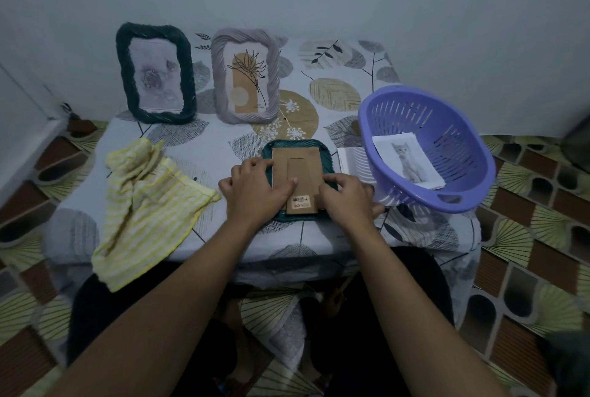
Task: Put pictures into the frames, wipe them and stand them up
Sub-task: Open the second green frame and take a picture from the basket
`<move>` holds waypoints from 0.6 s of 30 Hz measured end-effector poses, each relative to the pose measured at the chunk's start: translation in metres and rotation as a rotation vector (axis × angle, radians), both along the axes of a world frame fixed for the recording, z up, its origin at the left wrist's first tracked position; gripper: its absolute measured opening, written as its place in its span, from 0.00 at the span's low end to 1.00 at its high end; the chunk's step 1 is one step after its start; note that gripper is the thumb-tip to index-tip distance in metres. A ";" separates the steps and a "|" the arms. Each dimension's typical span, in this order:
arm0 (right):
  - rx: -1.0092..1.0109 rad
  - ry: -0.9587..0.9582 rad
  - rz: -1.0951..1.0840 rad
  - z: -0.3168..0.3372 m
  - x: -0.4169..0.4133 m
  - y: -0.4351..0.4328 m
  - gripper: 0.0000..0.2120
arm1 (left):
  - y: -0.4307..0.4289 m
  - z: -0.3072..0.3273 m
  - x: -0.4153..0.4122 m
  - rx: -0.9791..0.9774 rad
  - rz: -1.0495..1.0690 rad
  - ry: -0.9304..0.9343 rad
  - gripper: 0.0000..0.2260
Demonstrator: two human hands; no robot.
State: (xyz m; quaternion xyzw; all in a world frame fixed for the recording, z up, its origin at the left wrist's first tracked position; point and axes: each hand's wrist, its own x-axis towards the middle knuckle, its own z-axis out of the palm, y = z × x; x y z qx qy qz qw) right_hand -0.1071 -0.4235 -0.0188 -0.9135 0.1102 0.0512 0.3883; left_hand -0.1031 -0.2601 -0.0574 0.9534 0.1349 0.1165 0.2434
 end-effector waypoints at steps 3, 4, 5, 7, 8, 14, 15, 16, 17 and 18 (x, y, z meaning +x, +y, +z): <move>0.009 0.013 0.003 0.004 0.000 -0.001 0.17 | 0.000 0.000 0.000 0.002 -0.004 0.004 0.30; 0.012 0.016 0.007 0.006 0.000 -0.001 0.17 | 0.000 0.001 0.000 0.002 -0.008 0.004 0.30; 0.016 0.019 0.009 0.006 0.001 -0.001 0.17 | 0.000 0.001 -0.001 0.004 -0.010 0.003 0.30; 0.024 0.025 0.003 0.007 0.001 0.000 0.16 | 0.001 0.000 -0.001 0.009 -0.013 0.001 0.30; 0.024 0.026 -0.004 0.007 0.001 0.001 0.16 | 0.001 0.000 -0.001 0.013 -0.014 0.001 0.30; 0.031 -0.022 -0.008 0.006 0.003 0.002 0.15 | 0.002 -0.001 -0.001 0.029 -0.019 0.004 0.30; 0.032 -0.039 -0.011 0.007 0.003 0.003 0.14 | 0.002 -0.001 -0.001 0.025 -0.021 0.002 0.29; 0.031 -0.056 -0.017 0.008 0.003 0.003 0.14 | 0.001 -0.001 -0.002 0.019 -0.021 -0.002 0.29; 0.034 -0.075 -0.025 0.009 0.004 0.004 0.13 | 0.001 0.000 -0.002 0.011 -0.021 -0.007 0.28; 0.038 -0.096 -0.031 0.010 0.004 0.004 0.13 | 0.001 0.000 -0.002 0.000 -0.020 -0.011 0.27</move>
